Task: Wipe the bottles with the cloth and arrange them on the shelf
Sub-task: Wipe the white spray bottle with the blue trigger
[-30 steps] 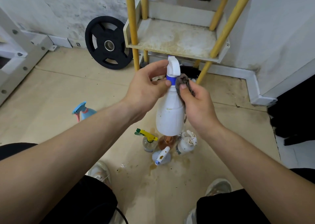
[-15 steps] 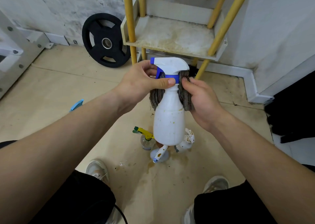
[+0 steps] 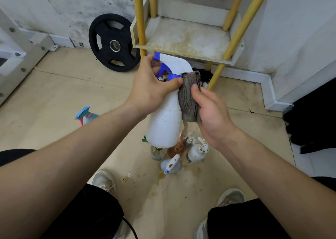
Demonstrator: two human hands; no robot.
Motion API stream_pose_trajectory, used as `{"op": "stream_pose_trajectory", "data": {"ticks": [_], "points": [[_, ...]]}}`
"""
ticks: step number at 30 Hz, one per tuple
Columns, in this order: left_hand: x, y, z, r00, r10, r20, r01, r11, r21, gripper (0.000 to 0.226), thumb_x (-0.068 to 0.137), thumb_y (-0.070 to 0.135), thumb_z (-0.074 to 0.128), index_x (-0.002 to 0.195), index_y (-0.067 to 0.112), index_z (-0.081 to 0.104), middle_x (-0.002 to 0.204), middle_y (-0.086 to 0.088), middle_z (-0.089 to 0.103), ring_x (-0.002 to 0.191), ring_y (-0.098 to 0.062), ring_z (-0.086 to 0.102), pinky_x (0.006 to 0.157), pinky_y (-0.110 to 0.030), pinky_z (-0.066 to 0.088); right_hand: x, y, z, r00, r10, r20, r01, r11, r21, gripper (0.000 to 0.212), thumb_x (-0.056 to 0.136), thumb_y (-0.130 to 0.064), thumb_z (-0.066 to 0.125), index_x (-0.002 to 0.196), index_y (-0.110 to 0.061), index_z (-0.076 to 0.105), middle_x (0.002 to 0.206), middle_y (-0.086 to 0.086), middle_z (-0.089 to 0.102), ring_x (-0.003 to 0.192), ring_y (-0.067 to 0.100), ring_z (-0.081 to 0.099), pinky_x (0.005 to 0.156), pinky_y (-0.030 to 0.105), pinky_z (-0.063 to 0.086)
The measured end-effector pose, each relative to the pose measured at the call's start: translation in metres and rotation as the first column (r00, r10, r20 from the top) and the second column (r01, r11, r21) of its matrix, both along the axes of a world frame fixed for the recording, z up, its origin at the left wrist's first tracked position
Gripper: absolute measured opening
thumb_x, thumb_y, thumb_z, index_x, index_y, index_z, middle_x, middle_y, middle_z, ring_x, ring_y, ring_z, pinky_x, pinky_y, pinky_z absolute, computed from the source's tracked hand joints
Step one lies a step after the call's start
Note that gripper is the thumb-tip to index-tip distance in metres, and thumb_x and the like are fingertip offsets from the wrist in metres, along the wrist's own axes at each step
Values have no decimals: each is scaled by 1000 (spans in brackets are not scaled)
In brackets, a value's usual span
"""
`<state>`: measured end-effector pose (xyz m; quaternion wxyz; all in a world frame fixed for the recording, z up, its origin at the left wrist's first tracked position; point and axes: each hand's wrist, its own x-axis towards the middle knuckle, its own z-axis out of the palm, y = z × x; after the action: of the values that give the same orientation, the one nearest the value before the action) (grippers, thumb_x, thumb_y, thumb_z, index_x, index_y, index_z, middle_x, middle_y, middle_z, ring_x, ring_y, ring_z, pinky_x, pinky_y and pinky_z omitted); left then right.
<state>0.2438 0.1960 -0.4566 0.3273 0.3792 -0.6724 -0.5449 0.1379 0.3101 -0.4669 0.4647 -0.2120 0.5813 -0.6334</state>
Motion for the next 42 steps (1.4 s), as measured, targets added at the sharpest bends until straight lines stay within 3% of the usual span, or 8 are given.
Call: {"op": "stream_pose_trajectory", "data": {"ticks": [6, 10, 14, 22, 30, 36, 40, 42], "points": [[2, -8, -5, 999, 26, 21, -26, 1000, -10, 62, 80, 13, 84, 130, 11, 46, 114, -1, 69, 107, -12, 67, 99, -39, 53, -3, 4, 9, 996, -69, 57, 65, 996, 66, 29, 109, -25, 43, 107, -17, 71, 101, 2, 78, 93, 20, 75, 64, 35, 60], [2, -11, -6, 996, 20, 86, -14, 998, -67, 56, 82, 13, 82, 124, 15, 43, 106, 3, 66, 99, -13, 65, 82, -22, 53, -18, 6, 14, 953, -278, -122, 292, 949, 119, 32, 109, -29, 44, 100, -17, 72, 105, 6, 78, 101, 28, 74, 87, 56, 60], [-2, -4, -7, 993, -36, 116, 50, 991, -124, 54, 84, 10, 80, 122, 15, 42, 106, 6, 64, 93, -1, 63, 82, -19, 54, -19, 2, 13, 898, -314, -309, 314, 948, -51, 31, 108, -33, 42, 105, -21, 71, 100, -6, 77, 100, 13, 72, 93, 44, 59], [-15, 22, -10, 997, -68, 44, 75, 977, -199, 47, 79, 24, 69, 117, 4, 48, 100, 9, 68, 92, -5, 68, 81, -33, 57, 24, 6, -4, 640, -56, -766, 73, 997, -12, 49, 109, -27, 39, 157, -18, 34, 167, -7, 23, 154, 4, 15, 125, 24, 18], [-11, 19, -7, 991, -115, 75, 131, 955, -265, 52, 79, 23, 70, 121, 4, 47, 104, 15, 61, 95, 7, 60, 85, -18, 50, -1, 6, -12, 303, -18, -953, -127, 990, -59, 47, 107, -25, 41, 151, -8, 45, 161, 6, 38, 153, 20, 28, 125, 37, 28], [-6, 12, -3, 989, -128, 78, 139, 977, -158, 49, 84, 6, 77, 122, 13, 48, 112, 5, 66, 101, 0, 66, 93, -34, 57, -19, 9, -18, 117, 20, -993, -11, 1000, 19, 50, 105, -33, 36, 147, -12, 51, 157, 4, 45, 150, 24, 34, 119, 42, 37], [-1, 7, 1, 995, -84, 50, 89, 991, -104, 46, 88, 5, 75, 123, 13, 47, 111, 9, 66, 99, 3, 66, 90, -27, 58, -28, 11, -18, 255, 132, -958, 52, 987, 149, 45, 108, -33, 37, 144, -15, 56, 147, -3, 57, 140, 12, 47, 109, 27, 37], [0, 5, 3, 996, -80, 39, 84, 991, -101, 46, 89, 5, 74, 125, 9, 46, 112, 8, 66, 101, 1, 67, 89, -24, 57, -25, 11, -14, 492, 86, -866, 66, 989, 136, 30, 109, -30, 42, 109, -19, 70, 92, -24, 69, 88, -9, 59, 74, 18, 42]]}}
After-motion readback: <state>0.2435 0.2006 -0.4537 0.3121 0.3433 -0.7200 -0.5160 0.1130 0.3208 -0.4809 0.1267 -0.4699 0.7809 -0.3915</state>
